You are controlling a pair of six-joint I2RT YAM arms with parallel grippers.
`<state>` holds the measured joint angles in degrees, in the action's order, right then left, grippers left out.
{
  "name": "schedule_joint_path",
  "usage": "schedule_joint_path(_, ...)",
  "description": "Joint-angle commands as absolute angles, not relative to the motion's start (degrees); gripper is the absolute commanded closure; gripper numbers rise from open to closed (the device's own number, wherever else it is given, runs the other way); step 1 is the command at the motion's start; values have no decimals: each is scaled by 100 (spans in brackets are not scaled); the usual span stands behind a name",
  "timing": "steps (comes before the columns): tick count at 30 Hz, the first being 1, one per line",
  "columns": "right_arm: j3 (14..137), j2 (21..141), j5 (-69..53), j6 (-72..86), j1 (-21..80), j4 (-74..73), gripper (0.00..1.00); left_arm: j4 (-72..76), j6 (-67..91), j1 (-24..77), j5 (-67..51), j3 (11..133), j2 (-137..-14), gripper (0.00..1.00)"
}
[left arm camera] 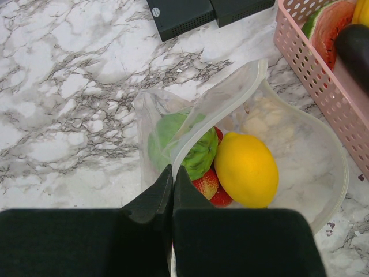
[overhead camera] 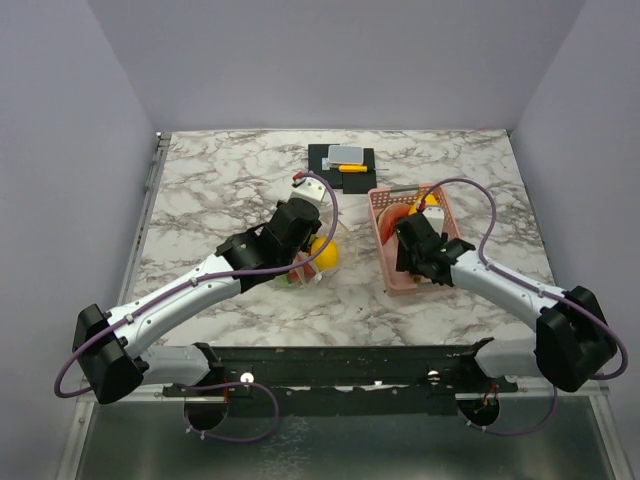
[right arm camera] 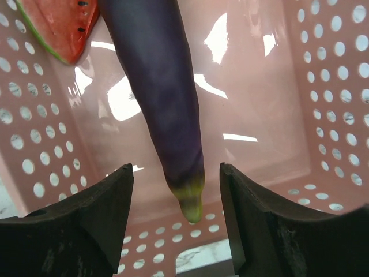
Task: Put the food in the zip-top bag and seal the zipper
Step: Pick up the fake vegetable from the bin.
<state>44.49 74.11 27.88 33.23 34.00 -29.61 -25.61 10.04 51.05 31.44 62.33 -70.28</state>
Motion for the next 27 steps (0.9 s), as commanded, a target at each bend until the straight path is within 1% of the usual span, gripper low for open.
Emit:
schedule_joint_path(1,4379,7687,2394,3332,3211,-2540,35,-2522,1029,5083,3142,6196,-6988,100)
schedule_joint_path(8,4207,7991,2307,3309,3081,-2355,38,-2531,1021,5089,3127,6205,-6966,100)
schedule_joint_path(12,4175,8128,2148,3322,2989,-2264,42,-2532,1025,5093,3123,6205,-6958,100)
schedule_joint_path(15,4179,8218,2081,3322,2961,-2201,47,-2540,1025,5093,3124,6188,-6944,100)
schedule_joint_path(17,4213,8296,2050,3316,2942,-2208,54,-2540,1021,5089,3123,6188,-6942,100)
schedule_joint_path(21,4252,8212,2120,3313,2938,-2302,76,-2540,1023,5087,3138,6187,-6943,100)
schedule_joint_path(22,4272,8142,2150,3309,2944,-2340,79,-2540,1027,5086,3138,6187,-6938,100)
schedule_joint_path(24,4339,7989,2197,3285,2939,-2481,88,-2540,1023,5089,3133,6187,-6939,100)
schedule_joint_path(27,4468,7706,2214,3204,2940,-2678,97,-2540,1026,5089,3120,6196,-6938,100)
